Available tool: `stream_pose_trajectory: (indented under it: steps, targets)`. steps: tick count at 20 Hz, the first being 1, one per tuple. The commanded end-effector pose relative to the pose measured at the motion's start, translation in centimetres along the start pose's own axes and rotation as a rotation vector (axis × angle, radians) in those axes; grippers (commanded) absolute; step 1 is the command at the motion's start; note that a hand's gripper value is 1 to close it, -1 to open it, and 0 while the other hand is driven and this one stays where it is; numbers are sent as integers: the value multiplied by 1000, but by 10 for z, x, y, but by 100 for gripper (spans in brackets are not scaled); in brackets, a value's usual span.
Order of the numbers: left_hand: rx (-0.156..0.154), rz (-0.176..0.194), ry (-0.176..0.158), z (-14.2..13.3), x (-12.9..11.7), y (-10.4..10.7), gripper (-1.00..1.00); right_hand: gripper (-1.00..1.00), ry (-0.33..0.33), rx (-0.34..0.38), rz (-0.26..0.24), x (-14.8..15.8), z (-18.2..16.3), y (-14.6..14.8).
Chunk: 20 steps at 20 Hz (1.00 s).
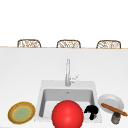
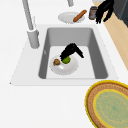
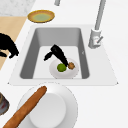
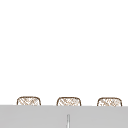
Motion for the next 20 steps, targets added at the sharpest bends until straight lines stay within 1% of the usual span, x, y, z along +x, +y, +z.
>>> stream_pose_trajectory:
  steps: [1,3,4,6,7,8,9,11,14,15,17,19,20]
  targets:
    - [-49,33,-51,4,-21,-5,-100,0,0,0,0,0,0,0]
    - [-34,30,-36,-2,-34,-7,-100,0,0,0,0,0,0,0]
    - [-23,26,-24,-2,-38,-8,-100,0,0,0,0,0,0,0]
    - [-5,10,-7,1,-43,-2,-100,0,0,0,0,0,0,0]
    - [-3,-3,-8,2,-45,2,-100,0,0,0,0,0,0,0]
    - [0,-9,-13,1,-48,4,-100,0,0,0,0,0,0,0]
    - [2,-8,-25,2,-51,6,-100,0,0,0,0,0,0,0]
    - [5,-13,-70,-1,-52,7,-100,0,0,0,0,0,0,0]
    - [6,-13,-64,-11,-45,-7,-100,0,0,0,0,0,0,0]
    - [8,-26,-65,-11,-41,-10,-100,0,0,0,0,0,0,0]
    - [11,-31,-72,-9,-41,-10,-100,0,0,0,0,0,0,0]
    - [15,-38,-71,-5,-41,-7,-100,0,0,0,0,0,0,0]
    - [16,-35,-75,-2,-40,-7,-100,0,0,0,0,0,0,0]
